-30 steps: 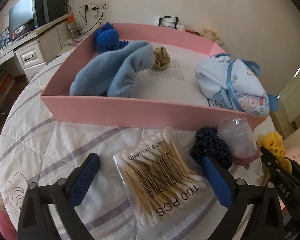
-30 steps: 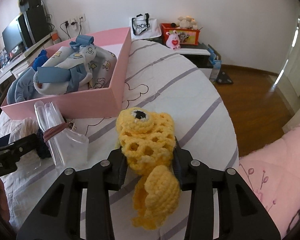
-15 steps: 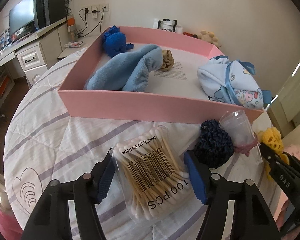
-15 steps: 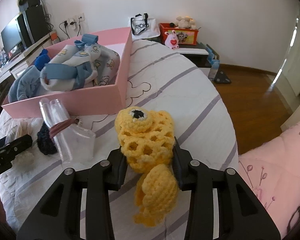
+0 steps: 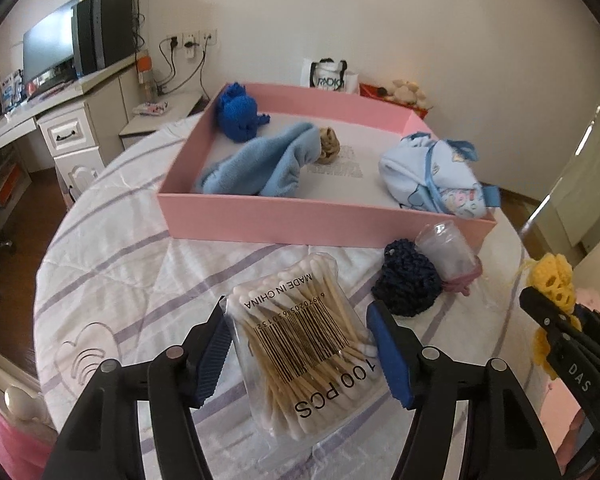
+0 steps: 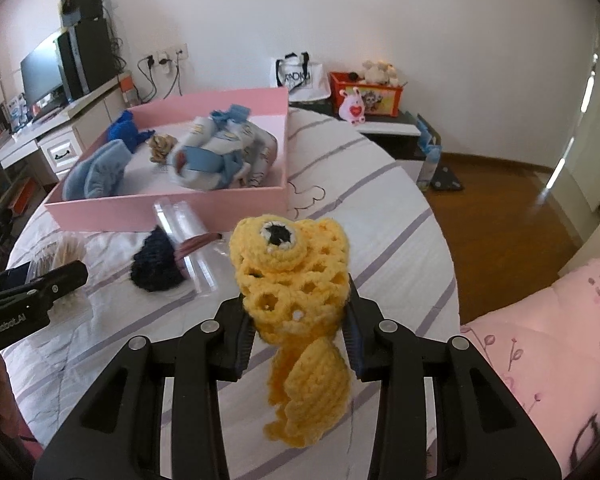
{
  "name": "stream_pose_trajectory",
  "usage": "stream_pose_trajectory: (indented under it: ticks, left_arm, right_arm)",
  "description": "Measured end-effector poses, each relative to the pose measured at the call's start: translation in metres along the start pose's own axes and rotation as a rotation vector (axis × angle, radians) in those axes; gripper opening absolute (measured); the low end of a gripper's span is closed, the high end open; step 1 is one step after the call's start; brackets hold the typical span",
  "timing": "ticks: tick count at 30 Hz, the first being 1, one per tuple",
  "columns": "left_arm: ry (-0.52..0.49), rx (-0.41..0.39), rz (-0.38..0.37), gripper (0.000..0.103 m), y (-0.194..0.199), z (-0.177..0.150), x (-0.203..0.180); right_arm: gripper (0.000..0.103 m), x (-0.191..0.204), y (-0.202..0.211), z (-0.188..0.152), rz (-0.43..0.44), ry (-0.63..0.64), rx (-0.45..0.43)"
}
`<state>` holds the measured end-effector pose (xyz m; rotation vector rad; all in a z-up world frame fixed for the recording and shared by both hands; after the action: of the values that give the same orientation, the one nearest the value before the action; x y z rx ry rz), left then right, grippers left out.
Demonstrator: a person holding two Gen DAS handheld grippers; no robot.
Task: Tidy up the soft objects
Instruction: 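Close left gripper on the cotton swab pack while right gripper holds the yellow toy, then lift the swab pack with left gripper while right gripper carries the yellow toy toward the pink box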
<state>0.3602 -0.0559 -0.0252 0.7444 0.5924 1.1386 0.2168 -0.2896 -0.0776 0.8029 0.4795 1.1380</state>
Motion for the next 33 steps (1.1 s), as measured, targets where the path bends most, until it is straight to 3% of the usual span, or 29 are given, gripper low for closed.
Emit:
stream_pose_trajectory:
  ticks: [21, 28, 33]
  left_arm:
    - [-0.021, -0.208, 0.088, 0.063, 0.143, -0.045, -0.005]
    - [-0.026, -0.347, 0.148, 0.063, 0.208, -0.071, -0.013]
    - [-0.023, -0.426, 0.139, 0.063, 0.248, -0.091, -0.017]
  right_arm:
    - [0.035, 0.023, 0.106, -0.027, 0.097, 0.053, -0.180]
    - [0.035, 0.025, 0.145, -0.028, 0.123, 0.074, -0.277]
    - [0.035, 0.028, 0.172, -0.028, 0.146, 0.083, -0.353]
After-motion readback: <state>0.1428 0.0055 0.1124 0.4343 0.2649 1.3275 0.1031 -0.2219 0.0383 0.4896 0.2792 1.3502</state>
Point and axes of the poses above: each gripper's, at about its wrist camera, not at the fingertips, and y roughly against the way its jaws point, x to its left, z to its top, the point moved 1 cm from there along -y, roughly the way its jaws point, and after that the axes turned 10 degrees about -y, right-handed, at the moved point
